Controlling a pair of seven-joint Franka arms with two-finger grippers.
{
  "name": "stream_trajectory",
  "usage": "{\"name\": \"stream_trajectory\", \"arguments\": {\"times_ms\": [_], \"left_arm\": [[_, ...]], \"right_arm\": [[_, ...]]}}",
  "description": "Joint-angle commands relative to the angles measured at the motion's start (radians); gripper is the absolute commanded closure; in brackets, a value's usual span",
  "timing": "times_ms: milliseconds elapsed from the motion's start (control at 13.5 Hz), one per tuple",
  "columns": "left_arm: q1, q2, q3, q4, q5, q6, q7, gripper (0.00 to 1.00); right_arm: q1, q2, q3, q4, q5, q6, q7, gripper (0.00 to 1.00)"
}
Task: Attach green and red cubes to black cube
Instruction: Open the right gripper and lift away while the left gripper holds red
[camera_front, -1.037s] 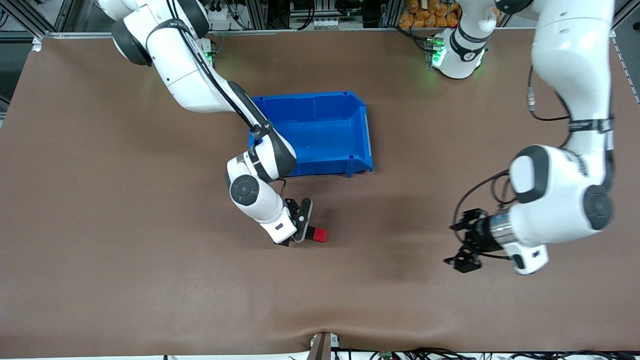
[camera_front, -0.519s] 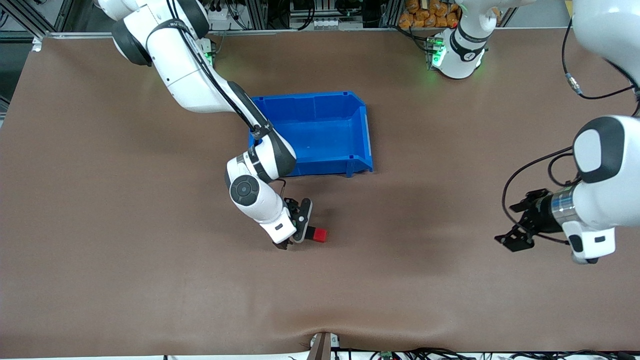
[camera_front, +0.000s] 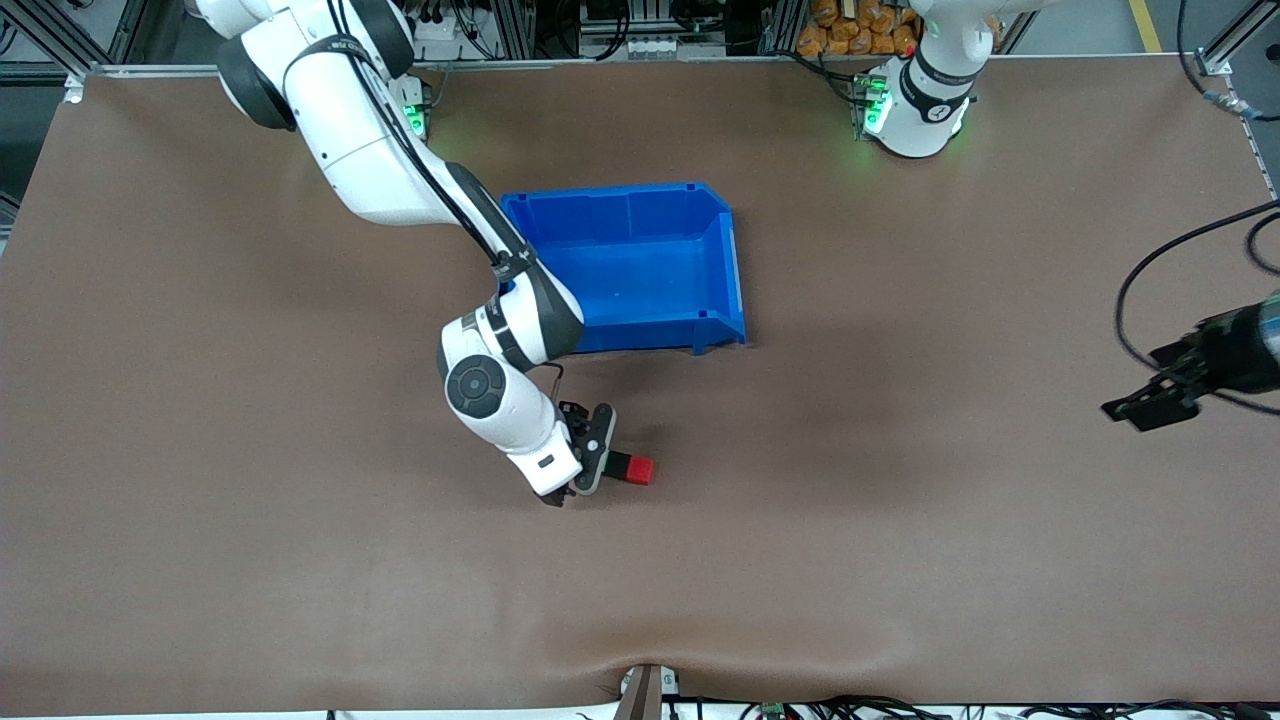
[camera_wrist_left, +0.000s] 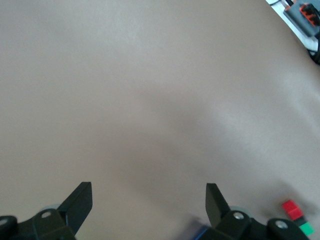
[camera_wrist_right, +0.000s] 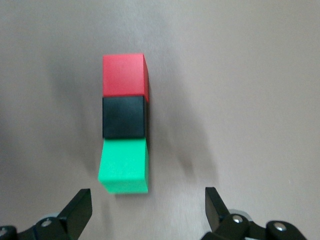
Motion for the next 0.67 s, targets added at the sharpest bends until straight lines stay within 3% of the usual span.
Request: {"name": "stream_trajectory", "arguments": {"times_ms": [0,593], "left_arm": [[-0.004,-0.013,-0.017,-0.019,0.001,-0.036,0.057,0.00],[-0.015,-0.024,-0.027,-0.021,-0.002,-0.077,0.118,0.00]], "right_arm": [[-0.025,-0.050,0.008,-0.007,-0.005,-0.092,0.040,0.00],[-0.103,-0.180,0.004,-0.042,-0.007,-0.273,0.136,0.00]]}}
